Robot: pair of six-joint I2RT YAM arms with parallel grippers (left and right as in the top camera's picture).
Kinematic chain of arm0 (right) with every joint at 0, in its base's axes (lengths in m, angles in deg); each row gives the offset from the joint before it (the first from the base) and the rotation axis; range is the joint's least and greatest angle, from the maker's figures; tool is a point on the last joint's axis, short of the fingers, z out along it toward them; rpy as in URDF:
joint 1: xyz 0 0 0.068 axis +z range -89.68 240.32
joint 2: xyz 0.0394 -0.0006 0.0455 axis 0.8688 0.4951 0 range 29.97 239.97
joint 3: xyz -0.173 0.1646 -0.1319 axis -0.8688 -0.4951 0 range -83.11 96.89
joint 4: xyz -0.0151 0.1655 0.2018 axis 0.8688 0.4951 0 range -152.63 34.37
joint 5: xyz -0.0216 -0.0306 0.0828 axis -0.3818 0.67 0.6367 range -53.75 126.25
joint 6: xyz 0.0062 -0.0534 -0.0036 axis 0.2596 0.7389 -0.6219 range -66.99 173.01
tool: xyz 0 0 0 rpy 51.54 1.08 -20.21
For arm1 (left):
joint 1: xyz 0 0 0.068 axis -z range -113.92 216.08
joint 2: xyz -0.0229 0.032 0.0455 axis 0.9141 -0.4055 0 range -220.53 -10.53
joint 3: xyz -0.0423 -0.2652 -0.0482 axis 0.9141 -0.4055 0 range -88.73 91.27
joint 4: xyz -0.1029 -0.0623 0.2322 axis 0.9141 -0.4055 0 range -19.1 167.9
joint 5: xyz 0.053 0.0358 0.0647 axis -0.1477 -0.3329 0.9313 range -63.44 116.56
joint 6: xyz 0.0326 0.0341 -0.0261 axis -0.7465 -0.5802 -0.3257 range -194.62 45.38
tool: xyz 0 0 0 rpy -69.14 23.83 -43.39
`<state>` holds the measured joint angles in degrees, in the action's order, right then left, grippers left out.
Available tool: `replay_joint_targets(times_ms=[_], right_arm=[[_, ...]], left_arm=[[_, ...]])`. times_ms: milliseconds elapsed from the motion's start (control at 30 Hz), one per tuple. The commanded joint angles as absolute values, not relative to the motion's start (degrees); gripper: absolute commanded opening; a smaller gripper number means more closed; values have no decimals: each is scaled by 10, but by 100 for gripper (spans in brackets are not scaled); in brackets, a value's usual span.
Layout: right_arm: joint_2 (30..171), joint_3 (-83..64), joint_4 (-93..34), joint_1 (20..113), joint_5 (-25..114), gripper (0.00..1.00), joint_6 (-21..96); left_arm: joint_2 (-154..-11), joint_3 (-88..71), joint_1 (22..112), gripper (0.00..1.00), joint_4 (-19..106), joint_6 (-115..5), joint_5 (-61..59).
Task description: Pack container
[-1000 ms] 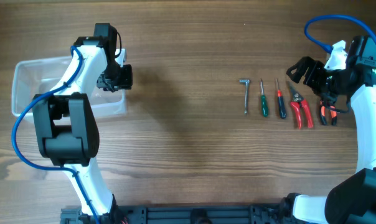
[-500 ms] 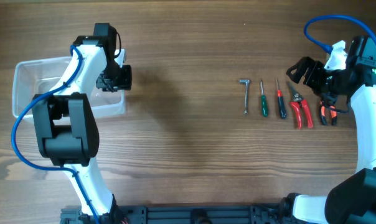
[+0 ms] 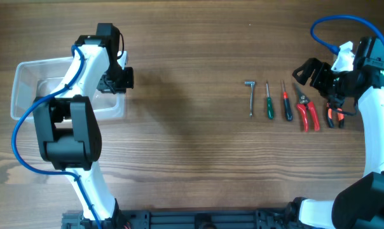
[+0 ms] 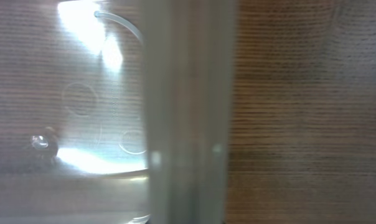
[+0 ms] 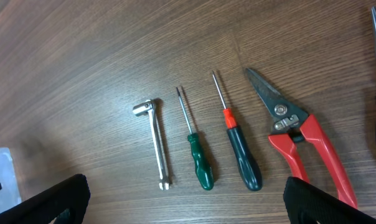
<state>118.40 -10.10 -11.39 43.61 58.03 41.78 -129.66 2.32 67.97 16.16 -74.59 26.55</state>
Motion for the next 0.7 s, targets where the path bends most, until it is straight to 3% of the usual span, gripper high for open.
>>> replay_joint_targets(times_ms=[0,300,667], right_arm=[[1189,-89,-113,436,572,100,425],[1189,-89,-113,436,572,100,425],[1189,-89,-105,436,572,100,425]], left_arm=[[-1316,9,681,4,138,-742,238],[-1266,11,732,4,129,-702,238],[-1221,54,930,4,159,-483,267]])
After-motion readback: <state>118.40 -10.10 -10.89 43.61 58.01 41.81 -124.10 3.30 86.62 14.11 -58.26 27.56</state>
